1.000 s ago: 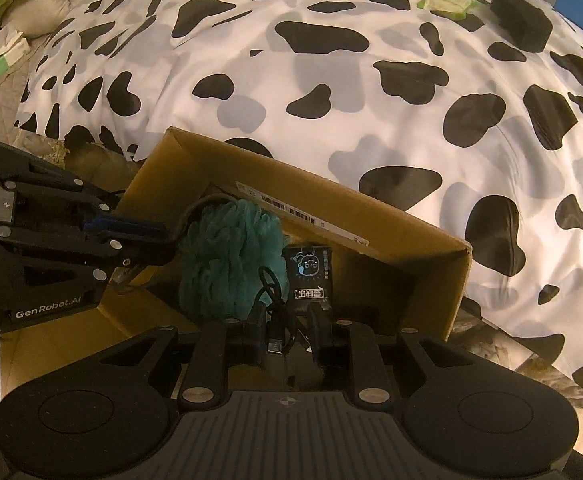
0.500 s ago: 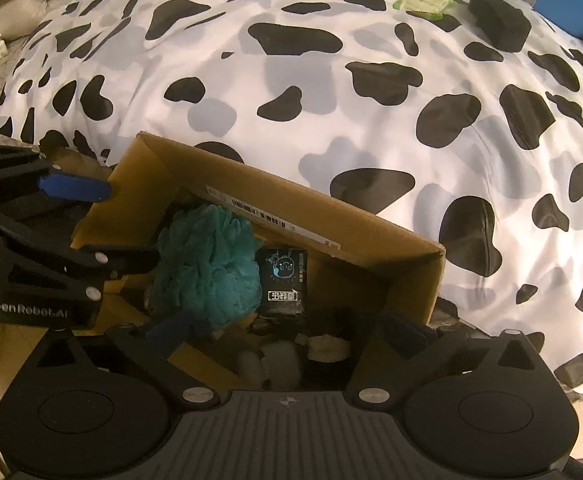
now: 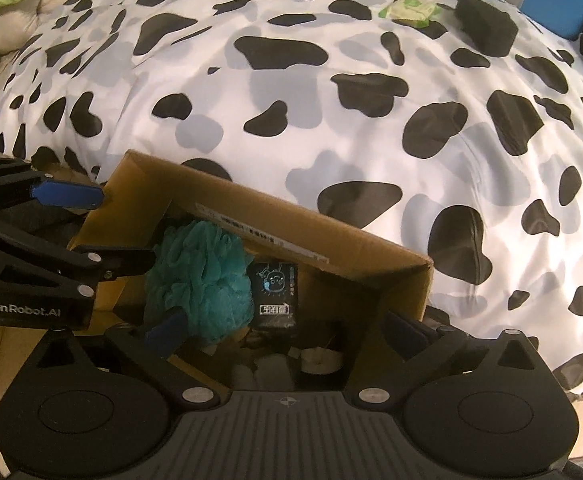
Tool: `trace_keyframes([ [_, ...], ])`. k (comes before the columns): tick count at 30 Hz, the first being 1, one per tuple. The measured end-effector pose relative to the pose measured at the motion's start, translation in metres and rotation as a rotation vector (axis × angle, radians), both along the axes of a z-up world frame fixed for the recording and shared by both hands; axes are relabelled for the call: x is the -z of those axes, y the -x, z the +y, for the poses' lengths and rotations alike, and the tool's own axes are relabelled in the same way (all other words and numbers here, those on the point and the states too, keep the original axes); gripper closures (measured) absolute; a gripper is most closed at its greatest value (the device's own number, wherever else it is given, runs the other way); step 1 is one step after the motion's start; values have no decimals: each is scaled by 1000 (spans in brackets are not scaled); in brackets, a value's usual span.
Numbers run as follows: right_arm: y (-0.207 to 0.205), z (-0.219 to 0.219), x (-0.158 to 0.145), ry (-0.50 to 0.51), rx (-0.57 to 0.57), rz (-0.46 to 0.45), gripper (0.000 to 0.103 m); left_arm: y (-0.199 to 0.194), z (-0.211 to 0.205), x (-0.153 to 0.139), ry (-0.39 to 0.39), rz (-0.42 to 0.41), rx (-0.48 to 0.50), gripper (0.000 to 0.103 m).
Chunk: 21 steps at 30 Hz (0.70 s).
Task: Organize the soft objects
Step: 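Open the right tool to drop the cable into the box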
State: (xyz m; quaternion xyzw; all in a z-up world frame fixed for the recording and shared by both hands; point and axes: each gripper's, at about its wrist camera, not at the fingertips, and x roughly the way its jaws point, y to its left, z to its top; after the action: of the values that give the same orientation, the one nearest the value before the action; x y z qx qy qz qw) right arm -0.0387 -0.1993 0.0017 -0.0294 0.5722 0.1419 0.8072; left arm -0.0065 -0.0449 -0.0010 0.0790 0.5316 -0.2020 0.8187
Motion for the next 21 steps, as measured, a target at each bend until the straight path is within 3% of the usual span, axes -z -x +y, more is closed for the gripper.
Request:
trace_keyframes([
  [6,-4,-1,-2,-5,26,-19,0,-2,6,-6,42,-31,-31,30],
  [21,-10,-7,-10,-6,80,-79,0,-7,11,-14,26,-89,-65,30],
])
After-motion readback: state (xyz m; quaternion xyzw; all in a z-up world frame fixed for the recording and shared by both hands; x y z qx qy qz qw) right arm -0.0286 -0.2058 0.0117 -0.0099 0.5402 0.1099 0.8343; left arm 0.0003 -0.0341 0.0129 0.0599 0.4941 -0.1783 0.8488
